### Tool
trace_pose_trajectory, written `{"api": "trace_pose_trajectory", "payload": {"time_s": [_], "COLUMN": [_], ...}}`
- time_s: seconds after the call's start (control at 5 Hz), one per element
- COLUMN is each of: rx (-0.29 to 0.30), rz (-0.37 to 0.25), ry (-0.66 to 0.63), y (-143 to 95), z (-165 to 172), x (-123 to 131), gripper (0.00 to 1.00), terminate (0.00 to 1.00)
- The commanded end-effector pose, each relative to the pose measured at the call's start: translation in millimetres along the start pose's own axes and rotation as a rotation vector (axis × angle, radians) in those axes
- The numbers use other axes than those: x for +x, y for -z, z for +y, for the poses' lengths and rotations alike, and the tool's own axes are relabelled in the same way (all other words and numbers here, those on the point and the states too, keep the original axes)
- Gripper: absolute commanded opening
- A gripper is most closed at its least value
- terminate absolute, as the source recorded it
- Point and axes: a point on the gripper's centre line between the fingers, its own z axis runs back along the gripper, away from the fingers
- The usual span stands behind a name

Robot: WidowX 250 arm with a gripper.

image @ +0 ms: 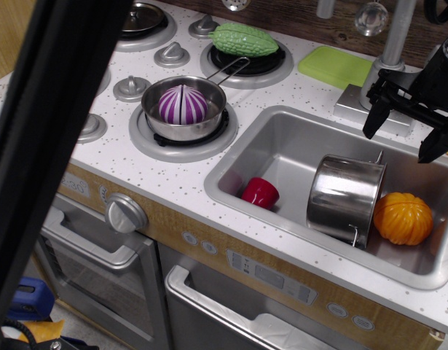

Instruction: Flip pot upright in sink

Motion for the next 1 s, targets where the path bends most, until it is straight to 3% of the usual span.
{"api": "trace_pose_trajectory", "payload": {"time_s": [0.0,0.2,0.8], "rx": [0.000,0.052,0.200], "rz": [0.000,-0.009,-0.102], "ry": [0.000,-0.019,0.029], "y": [0,-7,8], "z": [0,-14,-19], "x": [0,-10,-14], "gripper": [1.00,1.00,1.00], "terminate": [0.00,0.00,0.00]}}
